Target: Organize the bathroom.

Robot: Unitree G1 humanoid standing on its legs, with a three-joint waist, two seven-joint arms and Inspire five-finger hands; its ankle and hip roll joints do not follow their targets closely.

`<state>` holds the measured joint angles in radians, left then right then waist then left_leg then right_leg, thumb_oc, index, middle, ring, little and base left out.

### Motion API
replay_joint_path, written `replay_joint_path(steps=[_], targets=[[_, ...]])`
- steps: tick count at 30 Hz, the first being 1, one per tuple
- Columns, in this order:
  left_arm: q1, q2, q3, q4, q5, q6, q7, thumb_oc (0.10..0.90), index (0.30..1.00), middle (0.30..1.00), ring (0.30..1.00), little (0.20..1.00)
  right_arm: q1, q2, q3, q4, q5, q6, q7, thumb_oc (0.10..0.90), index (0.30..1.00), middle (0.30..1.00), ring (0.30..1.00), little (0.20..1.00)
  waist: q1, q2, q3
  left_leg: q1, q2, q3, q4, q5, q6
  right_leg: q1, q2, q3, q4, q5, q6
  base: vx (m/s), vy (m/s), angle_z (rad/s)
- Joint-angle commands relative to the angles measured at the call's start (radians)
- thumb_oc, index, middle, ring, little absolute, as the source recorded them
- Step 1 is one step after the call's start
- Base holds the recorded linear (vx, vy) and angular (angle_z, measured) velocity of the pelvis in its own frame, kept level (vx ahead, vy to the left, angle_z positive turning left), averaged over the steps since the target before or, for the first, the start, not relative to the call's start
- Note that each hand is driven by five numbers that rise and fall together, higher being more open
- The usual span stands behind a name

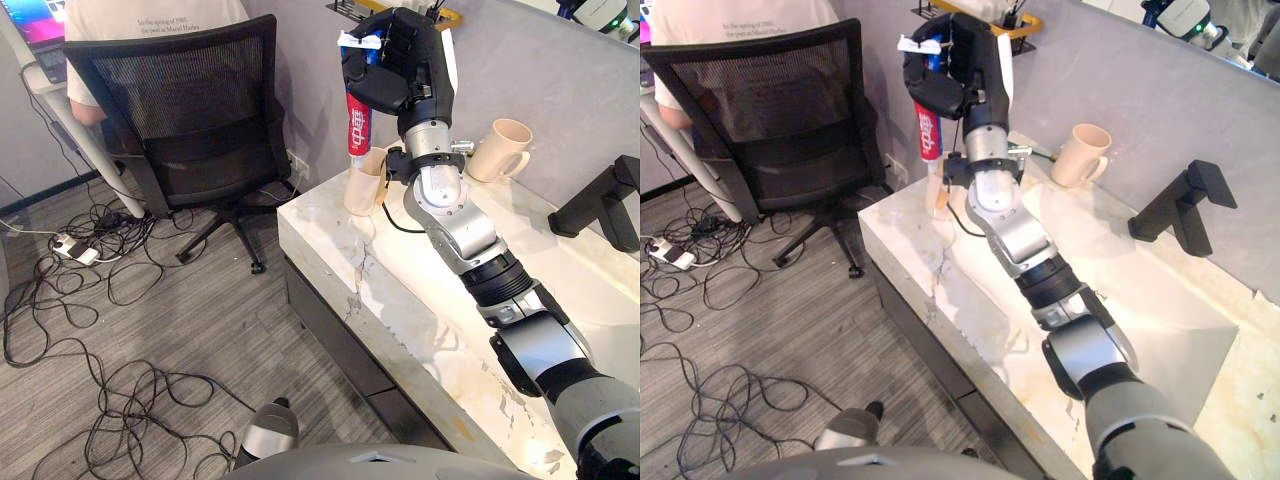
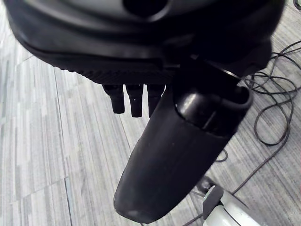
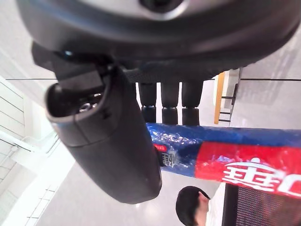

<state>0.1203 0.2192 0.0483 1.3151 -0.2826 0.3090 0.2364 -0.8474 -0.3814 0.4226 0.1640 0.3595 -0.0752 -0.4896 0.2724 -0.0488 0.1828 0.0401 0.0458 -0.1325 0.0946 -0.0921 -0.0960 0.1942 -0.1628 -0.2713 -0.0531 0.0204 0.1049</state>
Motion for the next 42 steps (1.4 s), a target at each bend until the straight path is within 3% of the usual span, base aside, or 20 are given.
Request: replay_joint_path(steps=[1,8,25,42], targets=[[0.061,0.071,-0.07,0.099,-0.025,0.031,0.025,0.8,0.9,0.9,0.9,0.9,-0.175,-0.013,-0.086,-0.026,-0.059,-0.123,-0.027,0.4,0.3,0.3,0.3,0.3,0.012,0.009,-0.084,0.015,0.087,0.051,-0.06,0.077,-0.023,-0.047,-0.083,0.036,0.136,-0.101,0.06,0.0,0.0,0.0],[0.058,0.074,-0.084,0.102,-0.029,0.045,0.036,0.8,0.9,0.9,0.9,0.9,-0.19,-0.015,-0.086,0.013,-0.1,-0.11,-0.042,0.4,0.3,0.3,0.3,0.3,0.023,0.023,-0.069,0.007,0.084,0.045,-0.056,0.081,-0.028,-0.044,-0.092,0.02,0.136,-0.097,0.062,0.02,0.006,0.02],[0.047,0.091,-0.087,0.102,-0.001,0.058,0.024,0.8,0.9,0.9,0.9,0.9,-0.248,-0.048,-0.069,0.084,-0.118,-0.1,-0.049,0.4,0.3,0.3,0.3,0.3,0.036,0.02,-0.066,-0.007,0.088,0.046,-0.047,0.085,-0.029,-0.048,-0.089,0.014,0.143,-0.101,0.061,0.02,-0.005,0.05],[0.056,0.09,-0.076,0.091,-0.005,0.053,0.003,0.8,0.9,0.9,0.9,0.9,-0.246,-0.11,-0.088,0.007,-0.1,-0.104,-0.043,0.4,0.3,0.3,0.3,0.3,0.002,0.004,-0.088,0.004,0.096,0.078,-0.055,0.081,-0.024,-0.057,-0.079,0.044,0.137,-0.101,0.063,0.0,0.0,0.0]])
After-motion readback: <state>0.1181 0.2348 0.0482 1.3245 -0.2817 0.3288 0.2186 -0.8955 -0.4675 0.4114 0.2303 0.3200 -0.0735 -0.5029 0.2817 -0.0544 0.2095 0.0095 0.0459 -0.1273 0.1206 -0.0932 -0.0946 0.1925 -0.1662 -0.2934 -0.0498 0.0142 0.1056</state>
